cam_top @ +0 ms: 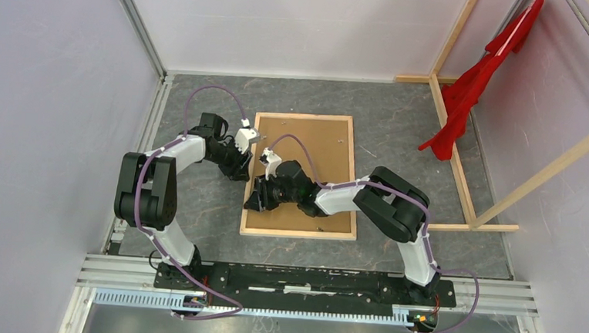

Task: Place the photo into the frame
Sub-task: Install the photo frame at the center of the board.

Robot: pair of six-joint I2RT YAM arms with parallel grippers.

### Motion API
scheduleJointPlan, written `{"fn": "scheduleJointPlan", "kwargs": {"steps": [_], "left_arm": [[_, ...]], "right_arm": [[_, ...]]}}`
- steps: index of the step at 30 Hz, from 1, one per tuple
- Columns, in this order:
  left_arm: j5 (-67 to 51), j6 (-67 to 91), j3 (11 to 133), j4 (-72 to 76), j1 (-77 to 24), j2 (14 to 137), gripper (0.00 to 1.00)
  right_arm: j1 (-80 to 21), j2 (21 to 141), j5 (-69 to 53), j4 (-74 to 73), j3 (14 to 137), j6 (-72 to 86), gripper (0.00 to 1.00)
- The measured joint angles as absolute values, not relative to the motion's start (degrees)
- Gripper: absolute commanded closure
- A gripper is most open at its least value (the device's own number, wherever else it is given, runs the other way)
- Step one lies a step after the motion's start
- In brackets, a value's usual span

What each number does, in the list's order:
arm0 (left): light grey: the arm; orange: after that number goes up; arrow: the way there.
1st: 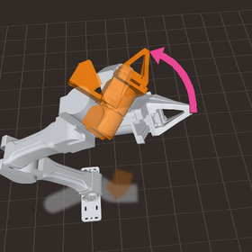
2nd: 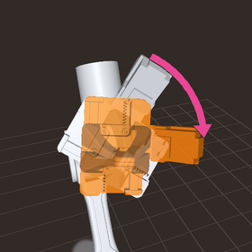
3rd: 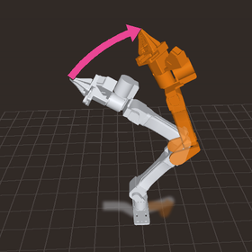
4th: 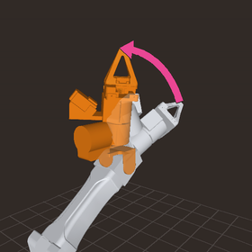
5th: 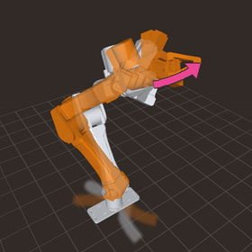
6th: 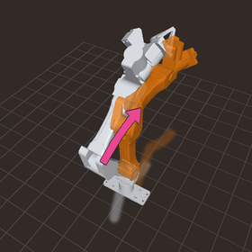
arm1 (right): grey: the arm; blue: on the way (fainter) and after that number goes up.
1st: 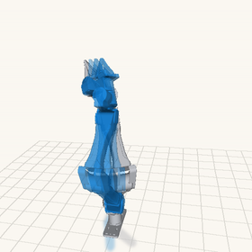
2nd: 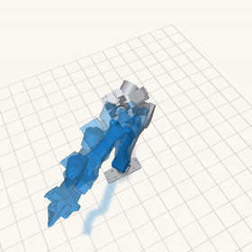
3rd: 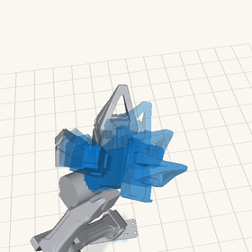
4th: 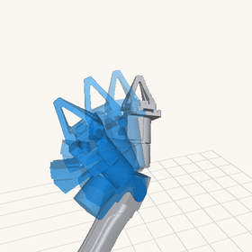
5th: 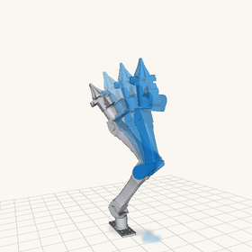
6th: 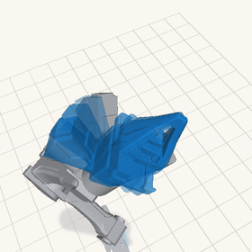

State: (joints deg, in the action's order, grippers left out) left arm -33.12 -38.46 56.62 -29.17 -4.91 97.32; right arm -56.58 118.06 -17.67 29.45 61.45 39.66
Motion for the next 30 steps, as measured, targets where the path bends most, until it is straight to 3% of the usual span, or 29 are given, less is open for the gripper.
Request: {"fn": "scheduleJointPlan", "kwargs": {"steps": [15, 23, 30], "left_arm": [[-33.15, -38.61, 56.62, -29.32, -4.97, 97.23, 0.51], [-33.06, -38.65, 56.64, -29.5, -4.99, 97.12, 0.49], [-30.81, -39.09, 59.59, -32.18, -2.52, 97.62, 0.5]], "right_arm": [[-56.58, 118.26, -16.69, 29.1, 61.93, 39.4, 0.58], [-56.53, 117.8, -17.41, 29.21, 61.78, 38.7, 0.52], [-54.19, 109.36, -17.69, 28.86, 56.45, 38.09, 0.51]]}}
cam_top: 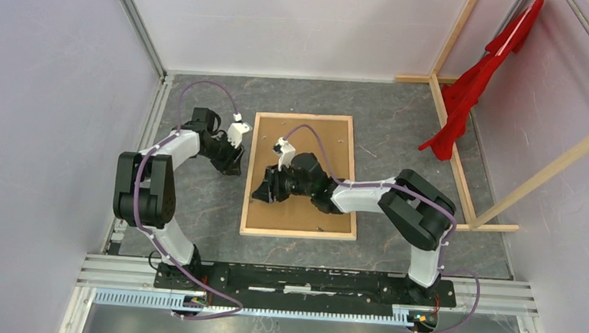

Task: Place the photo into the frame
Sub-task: Install the photo frame at the center of the board.

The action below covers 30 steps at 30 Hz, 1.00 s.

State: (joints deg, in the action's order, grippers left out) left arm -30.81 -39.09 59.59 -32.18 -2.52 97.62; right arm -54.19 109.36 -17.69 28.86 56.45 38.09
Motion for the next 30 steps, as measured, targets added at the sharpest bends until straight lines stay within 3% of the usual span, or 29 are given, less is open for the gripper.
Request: {"fn": "scheduleJointPlan", "kwargs": {"steps": [9, 14, 19, 30], "left_arm": [[-30.37, -39.11, 60.25, -32.99, -1.85, 97.76, 0.49], [-30.35, -38.94, 60.45, -32.97, -1.85, 98.13, 0.36], [-30.72, -36.49, 64.95, -32.8, -1.85, 102.21, 0.33], [-35.31, -30.33, 75.13, -32.42, -1.83, 112.44, 0.53]], "right_arm": [[-54.72, 108.75, -17.8, 31.38, 53.95, 38.94, 0.48], [-53.65, 109.69, -18.04, 31.29, 53.69, 39.59, 0.34], [-47.59, 109.69, -17.89, 30.11, 55.75, 38.74, 0.32], [-37.26, 122.32, -19.29, 25.56, 77.38, 36.4, 0.4]]}}
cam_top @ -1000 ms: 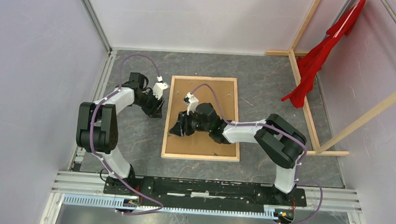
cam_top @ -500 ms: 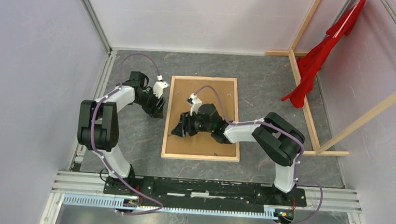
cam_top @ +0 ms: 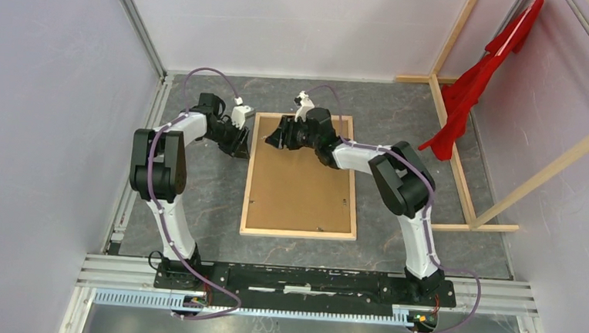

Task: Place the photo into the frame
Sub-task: Install the photo frame at the center of the board.

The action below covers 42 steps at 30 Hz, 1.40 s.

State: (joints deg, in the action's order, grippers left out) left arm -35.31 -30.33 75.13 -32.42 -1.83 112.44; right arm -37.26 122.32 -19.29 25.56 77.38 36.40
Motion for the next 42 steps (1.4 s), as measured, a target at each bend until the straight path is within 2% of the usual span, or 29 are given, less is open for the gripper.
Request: {"fn": "scheduleJointPlan", "kwargs": {"steps": [4, 13, 42], "left_arm": [[-36.93, -30.26, 75.7, -32.95, -1.61, 113.38, 0.59], [-38.79, -30.28, 76.14, -33.15, -1.34, 114.76, 0.6], [-39.59, -30.33, 76.14, -32.97, -2.17, 115.02, 0.62]], "right_arm": [[-37.39, 128.57, -19.81, 23.05, 83.88, 36.23, 0.41], [-37.43, 135.31, -21.02, 21.58, 90.85, 37.93, 0.43], [-36.95, 140.66, -20.71, 19.16, 99.55, 39.16, 0.45]]}}
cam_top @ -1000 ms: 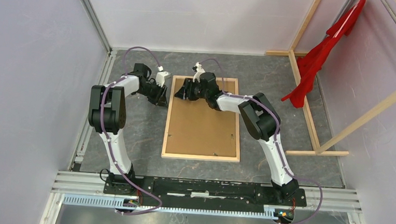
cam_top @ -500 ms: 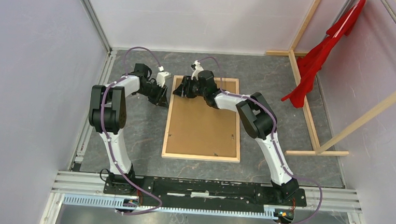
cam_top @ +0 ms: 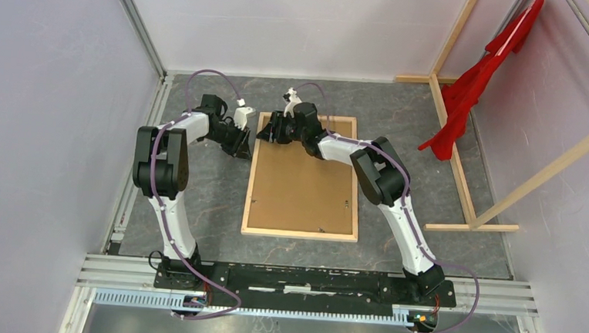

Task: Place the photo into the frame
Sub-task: Install the photo frame at the center of the board.

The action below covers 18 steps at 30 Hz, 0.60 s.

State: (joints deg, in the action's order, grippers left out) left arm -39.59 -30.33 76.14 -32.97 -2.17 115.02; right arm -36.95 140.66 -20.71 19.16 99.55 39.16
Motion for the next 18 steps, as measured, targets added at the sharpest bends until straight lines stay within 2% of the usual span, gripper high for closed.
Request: {"fn": "scheduleJointPlan", "kwargs": {"steps": [18], "left_arm": [[-39.48, -30.37, 76.14, -32.99, -2.26, 115.02, 0.63]], "right_arm": [[-36.4, 143.76, -24.43, 18.31, 104.2, 38.72, 0.51]]}}
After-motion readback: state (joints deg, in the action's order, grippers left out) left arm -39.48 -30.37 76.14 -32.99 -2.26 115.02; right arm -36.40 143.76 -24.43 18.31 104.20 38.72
